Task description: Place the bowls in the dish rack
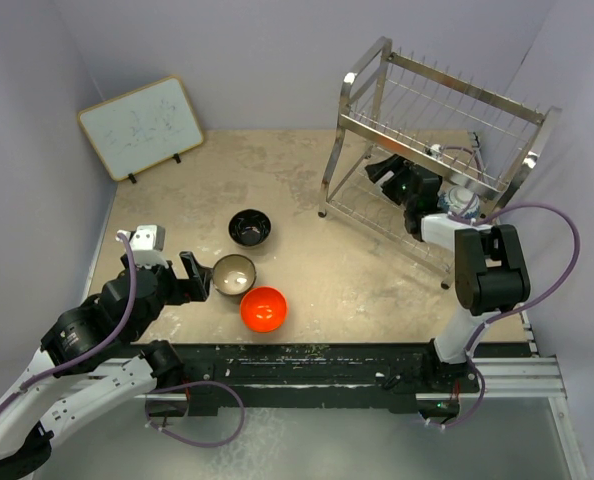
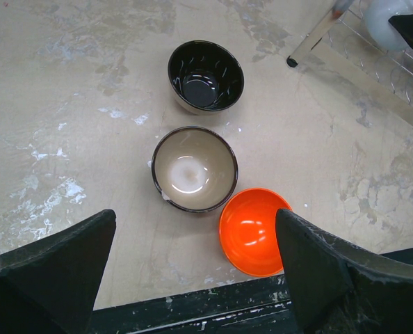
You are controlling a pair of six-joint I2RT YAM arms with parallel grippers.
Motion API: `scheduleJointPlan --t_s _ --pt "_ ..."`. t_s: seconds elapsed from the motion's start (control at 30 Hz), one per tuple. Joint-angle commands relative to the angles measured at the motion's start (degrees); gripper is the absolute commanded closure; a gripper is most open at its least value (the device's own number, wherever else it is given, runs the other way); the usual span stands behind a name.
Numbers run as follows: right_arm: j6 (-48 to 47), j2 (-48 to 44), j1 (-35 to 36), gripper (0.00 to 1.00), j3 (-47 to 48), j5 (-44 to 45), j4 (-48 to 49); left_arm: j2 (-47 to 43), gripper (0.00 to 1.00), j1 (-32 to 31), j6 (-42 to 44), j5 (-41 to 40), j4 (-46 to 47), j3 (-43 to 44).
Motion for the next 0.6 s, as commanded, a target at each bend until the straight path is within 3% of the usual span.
scheduleJointPlan --t_s 0.0,0.43,0.57 --pt "-3.6 -0.9 -1.0 0.19 2.7 7.7 -4.0 -0.1 0.01 -0.1 0.1 -0.6 1.5 -0.1" --pt "-2.7 -5.0 -3.3 0.19 2.7 21.6 -15.6 -0.4 0.01 -0.1 0.3 -0.5 1.6 -0.1" --pt "-3.8 -7.8 -3.4 0.19 1.4 20.1 -14.6 -0.5 0.01 -0.1 0.4 -0.5 1.5 0.0"
